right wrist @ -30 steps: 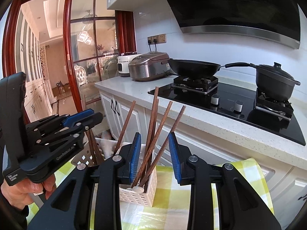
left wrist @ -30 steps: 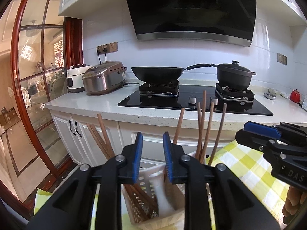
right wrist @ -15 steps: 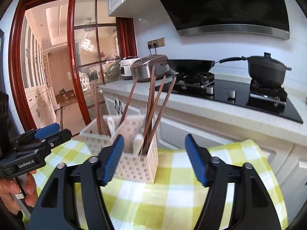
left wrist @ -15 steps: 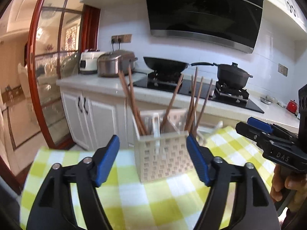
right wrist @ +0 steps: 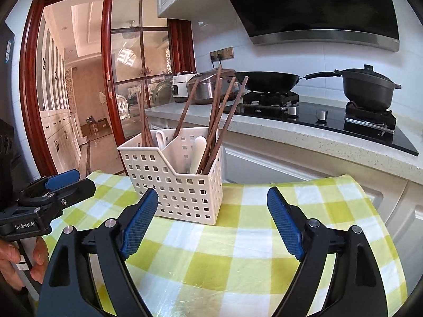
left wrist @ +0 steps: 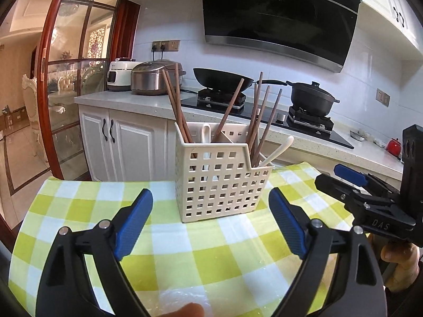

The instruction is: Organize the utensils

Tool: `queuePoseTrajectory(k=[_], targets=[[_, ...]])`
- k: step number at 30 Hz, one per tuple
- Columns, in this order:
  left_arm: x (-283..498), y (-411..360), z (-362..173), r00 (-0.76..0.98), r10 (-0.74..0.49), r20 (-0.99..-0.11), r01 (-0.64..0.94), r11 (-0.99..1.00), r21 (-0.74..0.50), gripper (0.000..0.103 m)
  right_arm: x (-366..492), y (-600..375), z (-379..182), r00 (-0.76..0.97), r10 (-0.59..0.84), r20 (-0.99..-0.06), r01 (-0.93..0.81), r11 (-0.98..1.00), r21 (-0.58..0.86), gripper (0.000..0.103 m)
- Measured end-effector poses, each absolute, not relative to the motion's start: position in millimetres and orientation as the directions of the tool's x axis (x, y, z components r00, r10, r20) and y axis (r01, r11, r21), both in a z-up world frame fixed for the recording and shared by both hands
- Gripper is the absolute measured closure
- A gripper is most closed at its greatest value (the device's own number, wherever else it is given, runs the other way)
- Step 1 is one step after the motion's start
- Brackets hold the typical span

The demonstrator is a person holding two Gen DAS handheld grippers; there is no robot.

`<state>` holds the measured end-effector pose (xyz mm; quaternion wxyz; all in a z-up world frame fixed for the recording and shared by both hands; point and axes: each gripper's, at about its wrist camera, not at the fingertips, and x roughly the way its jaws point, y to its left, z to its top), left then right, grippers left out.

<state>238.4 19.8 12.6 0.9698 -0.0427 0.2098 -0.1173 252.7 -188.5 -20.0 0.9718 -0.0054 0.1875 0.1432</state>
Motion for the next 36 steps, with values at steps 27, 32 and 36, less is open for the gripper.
queuePoseTrajectory(k=[27,32,36], targets=[[235.5,19.8,13.6,0.885,-0.253,-0.390,0.212,0.966,-0.145,0.014,252.1,-189.8,-20.6,0.892,0.268,-0.364,-0.272,0.961,0.041,0.022],[235.2,18.9,12.8,0.886,-0.253,-0.388,0.213,0.966,-0.144,0.014,252.0,-189.7,-20.6,0.892,0.270,-0.363,-0.275,0.961,0.041,0.022],[234.8,19.0,12.9,0.886,-0.253,-0.388,0.213,0.967,-0.143,0.014,251.9,-189.6,-20.5,0.892,0.270,-0.363,-0.274,0.961,0.040,0.022]])
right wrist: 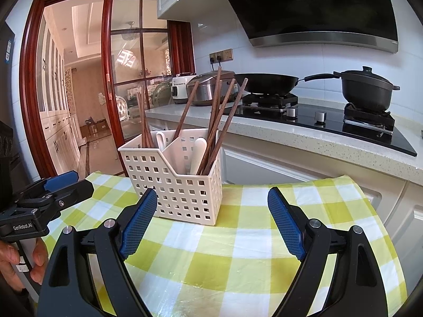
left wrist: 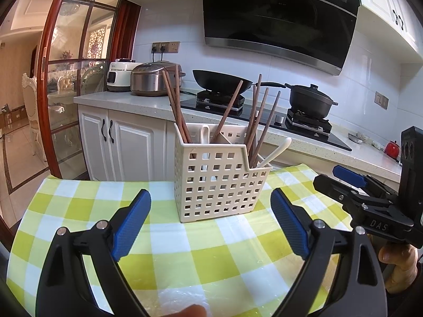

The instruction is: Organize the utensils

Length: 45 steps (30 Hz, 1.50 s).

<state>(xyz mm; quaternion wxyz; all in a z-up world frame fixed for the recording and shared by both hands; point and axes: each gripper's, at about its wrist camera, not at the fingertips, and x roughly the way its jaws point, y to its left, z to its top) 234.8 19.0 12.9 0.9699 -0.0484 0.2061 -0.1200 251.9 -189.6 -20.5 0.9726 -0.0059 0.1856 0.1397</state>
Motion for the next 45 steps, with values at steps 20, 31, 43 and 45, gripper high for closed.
queuePoseTrajectory(k=[20,31,43,45], targets=[[235.2,18.3,12.9,0.886,-0.254,-0.387,0.214,0.966,-0.142,0.013,252.0,-189.5,-20.4,0.891,0.271,-0.364,-0.275,0.960,0.040,0.022],[235.4,17.3,13.0,0.886,-0.254,-0.387,0.215,0.966,-0.141,0.013,252.0,-189.6,-20.2,0.891,0.271,-0.364,-0.276,0.960,0.040,0.022],[235.1,15.7,14.6,0.887,-0.256,-0.383,0.218,0.966,-0.140,0.010,251.9,-189.5,-20.3,0.891,0.271,-0.365,-0.275,0.961,0.040,0.022],[235.6,15.2,14.9,0.887,-0.257,-0.383,0.219,0.966,-0.141,0.010,251.8,-189.5,-20.4,0.891,0.270,-0.365,-0.275,0.961,0.040,0.022]])
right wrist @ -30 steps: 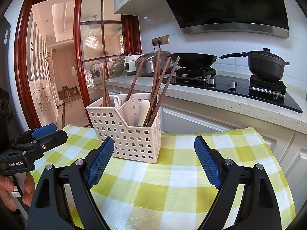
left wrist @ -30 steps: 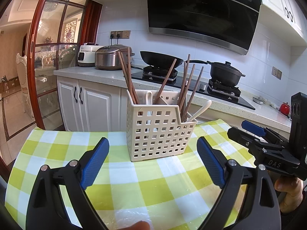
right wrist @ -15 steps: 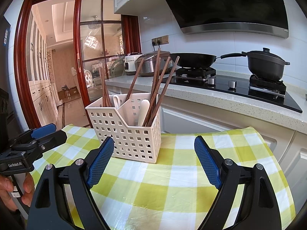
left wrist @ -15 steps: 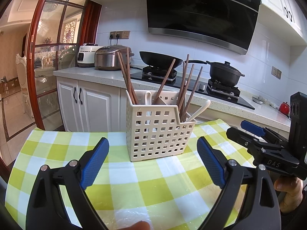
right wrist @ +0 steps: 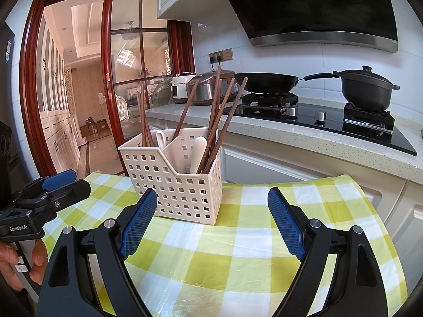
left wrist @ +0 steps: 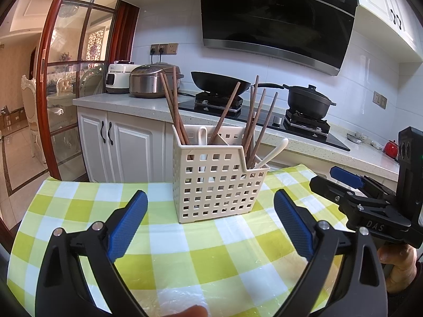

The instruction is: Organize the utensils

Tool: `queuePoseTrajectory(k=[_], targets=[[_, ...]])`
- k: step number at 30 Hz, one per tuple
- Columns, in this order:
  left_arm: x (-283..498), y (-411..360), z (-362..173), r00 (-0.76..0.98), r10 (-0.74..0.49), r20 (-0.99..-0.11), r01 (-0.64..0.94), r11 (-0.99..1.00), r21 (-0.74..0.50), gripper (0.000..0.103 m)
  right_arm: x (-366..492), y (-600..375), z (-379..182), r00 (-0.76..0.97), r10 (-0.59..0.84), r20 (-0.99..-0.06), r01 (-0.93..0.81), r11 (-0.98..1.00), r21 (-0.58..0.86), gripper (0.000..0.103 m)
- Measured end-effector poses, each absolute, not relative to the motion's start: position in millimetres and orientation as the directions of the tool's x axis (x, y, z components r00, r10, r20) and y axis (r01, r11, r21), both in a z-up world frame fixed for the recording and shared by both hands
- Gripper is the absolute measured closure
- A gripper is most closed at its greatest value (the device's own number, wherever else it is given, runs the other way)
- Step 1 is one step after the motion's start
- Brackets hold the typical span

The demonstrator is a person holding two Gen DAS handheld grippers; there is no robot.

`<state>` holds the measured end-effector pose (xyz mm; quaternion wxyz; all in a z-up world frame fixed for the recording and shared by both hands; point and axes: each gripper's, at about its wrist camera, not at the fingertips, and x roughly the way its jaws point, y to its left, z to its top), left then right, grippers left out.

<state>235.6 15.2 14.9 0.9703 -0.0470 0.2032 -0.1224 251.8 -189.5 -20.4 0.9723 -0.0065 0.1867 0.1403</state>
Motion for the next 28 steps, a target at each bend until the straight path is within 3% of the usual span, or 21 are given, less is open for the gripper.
queuePoseTrajectory(k=[15,28], targets=[[230.3,14.7,14.7,0.903,-0.235,-0.358,0.208,0.971,-0.114,0.008,252.0,-189.3,-21.4,0.890,0.271,-0.367,-0.276,0.960,0.040,0.022],[233.8,15.7,11.5,0.896,-0.219,-0.387,0.186,0.975,-0.123,0.005,250.4,-189.5,-23.3,0.888,0.272,-0.370,-0.277,0.960,0.041,0.022]])
